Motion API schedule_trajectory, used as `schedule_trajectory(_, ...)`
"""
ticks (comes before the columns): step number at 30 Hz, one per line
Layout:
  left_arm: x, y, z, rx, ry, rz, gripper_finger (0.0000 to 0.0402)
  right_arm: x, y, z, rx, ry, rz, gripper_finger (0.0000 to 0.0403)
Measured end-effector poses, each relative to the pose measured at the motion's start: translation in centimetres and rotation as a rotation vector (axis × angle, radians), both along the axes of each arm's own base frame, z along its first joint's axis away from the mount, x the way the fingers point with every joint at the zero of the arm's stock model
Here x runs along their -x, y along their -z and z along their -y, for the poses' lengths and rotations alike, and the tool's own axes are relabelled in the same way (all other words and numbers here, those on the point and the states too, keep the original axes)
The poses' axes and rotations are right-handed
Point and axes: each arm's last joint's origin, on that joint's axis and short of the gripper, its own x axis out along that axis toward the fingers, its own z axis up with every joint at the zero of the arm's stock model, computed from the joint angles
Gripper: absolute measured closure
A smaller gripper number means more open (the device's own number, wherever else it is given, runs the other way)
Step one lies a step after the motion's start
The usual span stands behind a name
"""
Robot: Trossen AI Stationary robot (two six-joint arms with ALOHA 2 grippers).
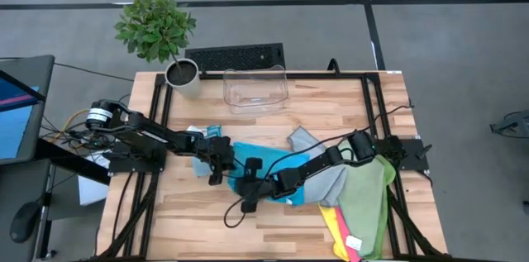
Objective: Fold microfiber towels
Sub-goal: Fold the blue microfiber cloth
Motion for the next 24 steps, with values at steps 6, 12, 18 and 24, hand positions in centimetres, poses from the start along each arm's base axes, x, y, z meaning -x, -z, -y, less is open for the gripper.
schedule_trajectory(6, 0.0, 0.0, 0.0, 0.002, 0.002, 0.002, 0.0401, -0.4, -0.6, -1.0, -0.051, -0.172, 0.056, 0.037)
schedule_trajectory(12, 0.0, 0.0, 0.0, 0.0, -0.001, 0.005, 0.0401, -0.4, -0.8, -1.6, -0.068, -0.314, 0.064, 0.0354)
schedule_trajectory(18, 0.0, 0.0, 0.0, 0.008, -0.014, 0.003, 0.0402, -0.3, -0.7, -1.3, -0.052, -0.241, 0.043, 0.0351)
schedule_trajectory(24, -0.1, 0.0, 0.0, 0.008, -0.017, 0.003, 0.0401, 0.0, -1.5, -1.5, 0.053, -0.116, 0.076, 0.0351)
